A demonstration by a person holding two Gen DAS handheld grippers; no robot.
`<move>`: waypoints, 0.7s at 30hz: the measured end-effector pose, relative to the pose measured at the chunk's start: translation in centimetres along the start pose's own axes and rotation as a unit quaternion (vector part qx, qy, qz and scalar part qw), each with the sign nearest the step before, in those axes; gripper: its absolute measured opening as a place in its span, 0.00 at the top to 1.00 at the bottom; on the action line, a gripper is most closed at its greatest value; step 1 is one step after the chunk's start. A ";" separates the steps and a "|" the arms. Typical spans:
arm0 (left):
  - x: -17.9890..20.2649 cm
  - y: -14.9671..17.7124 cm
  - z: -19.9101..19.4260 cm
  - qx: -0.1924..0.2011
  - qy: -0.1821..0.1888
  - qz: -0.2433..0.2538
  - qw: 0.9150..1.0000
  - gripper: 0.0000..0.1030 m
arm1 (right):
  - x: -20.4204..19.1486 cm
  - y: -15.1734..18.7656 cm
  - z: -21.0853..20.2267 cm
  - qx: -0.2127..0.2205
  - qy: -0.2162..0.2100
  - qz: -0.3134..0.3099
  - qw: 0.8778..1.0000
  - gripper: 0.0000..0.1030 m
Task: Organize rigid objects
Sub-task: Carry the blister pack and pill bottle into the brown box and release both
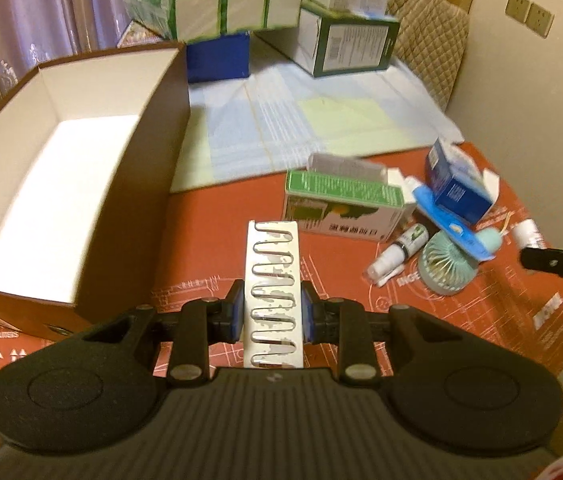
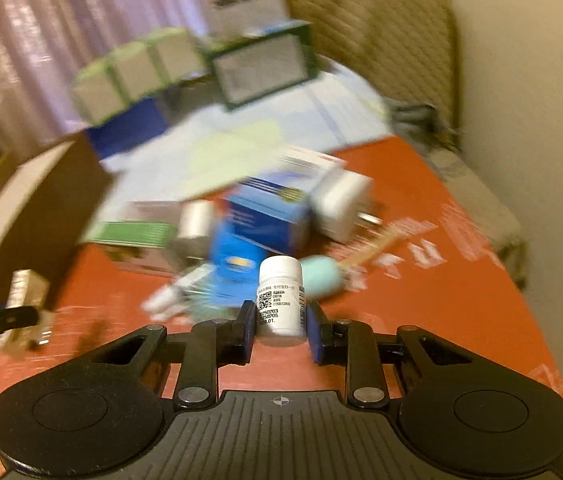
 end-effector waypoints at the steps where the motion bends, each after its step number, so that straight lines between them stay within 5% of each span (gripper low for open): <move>1: -0.2 -0.2 -0.5 0.003 0.001 -0.001 1.000 0.77 | -1.0 -0.5 -0.2 0.004 -0.013 -0.010 1.000 0.77; 13: -6.4 -3.8 -6.4 0.058 -0.007 -0.033 0.998 0.77 | -16.3 -5.7 -0.4 0.027 -0.163 -0.145 0.975 0.77; 21: -13.2 -6.2 -7.4 0.077 -0.041 -0.049 0.995 0.77 | -25.7 -8.5 2.2 0.038 -0.215 -0.204 0.954 0.77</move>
Point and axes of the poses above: each gripper's, at about its wrist camera, not at the fingertips, and z roughly the way its jaws point, x to its right, y to its underside, the point moved 1 cm from there along z, roughly the way its jaws point, and after that the axes turned 13 degrees about -z, right-handed, at the moved point
